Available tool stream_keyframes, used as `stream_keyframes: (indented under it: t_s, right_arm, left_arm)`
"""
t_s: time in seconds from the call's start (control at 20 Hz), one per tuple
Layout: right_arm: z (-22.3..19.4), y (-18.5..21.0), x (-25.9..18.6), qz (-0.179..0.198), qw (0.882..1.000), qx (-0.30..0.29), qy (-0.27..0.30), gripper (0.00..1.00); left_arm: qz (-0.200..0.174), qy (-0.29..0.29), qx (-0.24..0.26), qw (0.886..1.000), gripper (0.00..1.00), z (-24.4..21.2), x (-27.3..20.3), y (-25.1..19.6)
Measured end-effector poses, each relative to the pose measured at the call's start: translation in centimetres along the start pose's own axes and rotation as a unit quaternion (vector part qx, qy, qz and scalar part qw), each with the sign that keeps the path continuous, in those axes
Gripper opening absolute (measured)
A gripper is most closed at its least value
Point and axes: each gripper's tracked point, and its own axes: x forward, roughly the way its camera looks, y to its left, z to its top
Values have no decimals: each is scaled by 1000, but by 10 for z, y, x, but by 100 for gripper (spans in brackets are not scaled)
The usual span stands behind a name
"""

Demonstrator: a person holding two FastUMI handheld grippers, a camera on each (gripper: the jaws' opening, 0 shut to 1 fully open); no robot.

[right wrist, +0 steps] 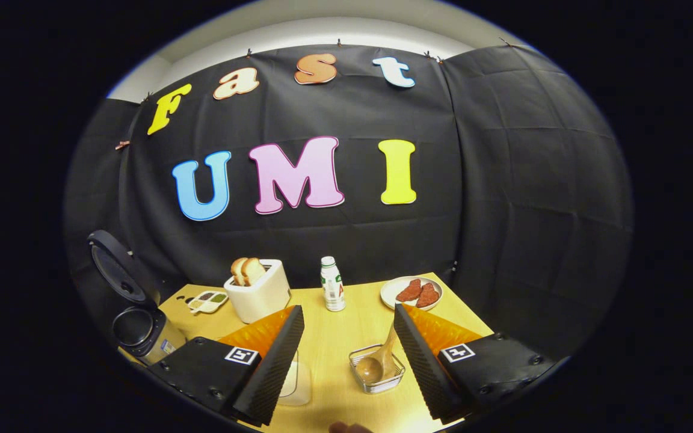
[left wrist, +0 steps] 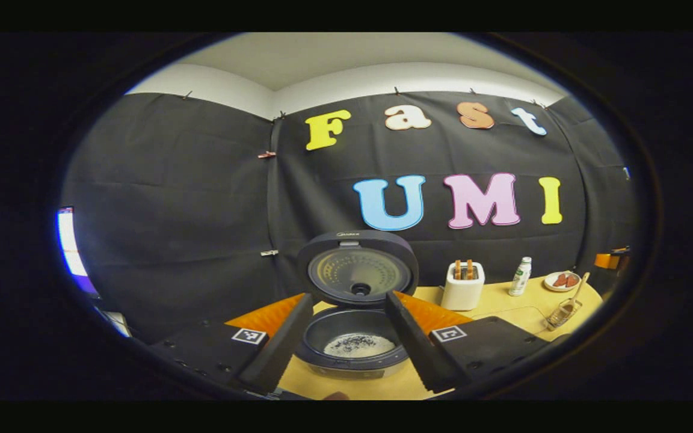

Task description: Close the left gripper, press the button to open the rice cooker; take a wooden spoon from the chopstick holder with the right hand, scoop a spoonful of rice and pour it into the rice cooker, then put the wooden spoon back into the chopstick holder.

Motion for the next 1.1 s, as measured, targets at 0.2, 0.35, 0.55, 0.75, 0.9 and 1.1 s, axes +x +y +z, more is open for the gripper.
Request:
stream_keyframes:
  t_s: [0.2, 0.35, 0.55, 0.75, 0.9, 1.1]
  right_arm:
    - [-17, -15, 25, -6, 1000, -2, 12, 94]
    - [-35, -26, 44, -9, 999, -2, 31, 94]
    - [-54, -42, 69, -19, 998, 11, 55, 94]
    - [-76, -54, 94, -28, 996, 22, 83, 94]
    - [-90, -59, 109, -28, 993, 47, 104, 94]
    - [-110, -67, 123, -35, 989, 72, 127, 92]
  left_arm:
    - [15, 4, -3, 1000, 86, 0, -8, 0]
    - [27, 6, 0, 1000, 87, 3, -14, -1]
    - [38, 16, 1, 999, 86, 1, -21, -6]
    - [50, 27, -2, 998, 87, -3, -26, -9]
    - [56, 27, 2, 998, 87, -1, -30, -12]
    - [55, 29, 8, 998, 87, -1, -36, -21]
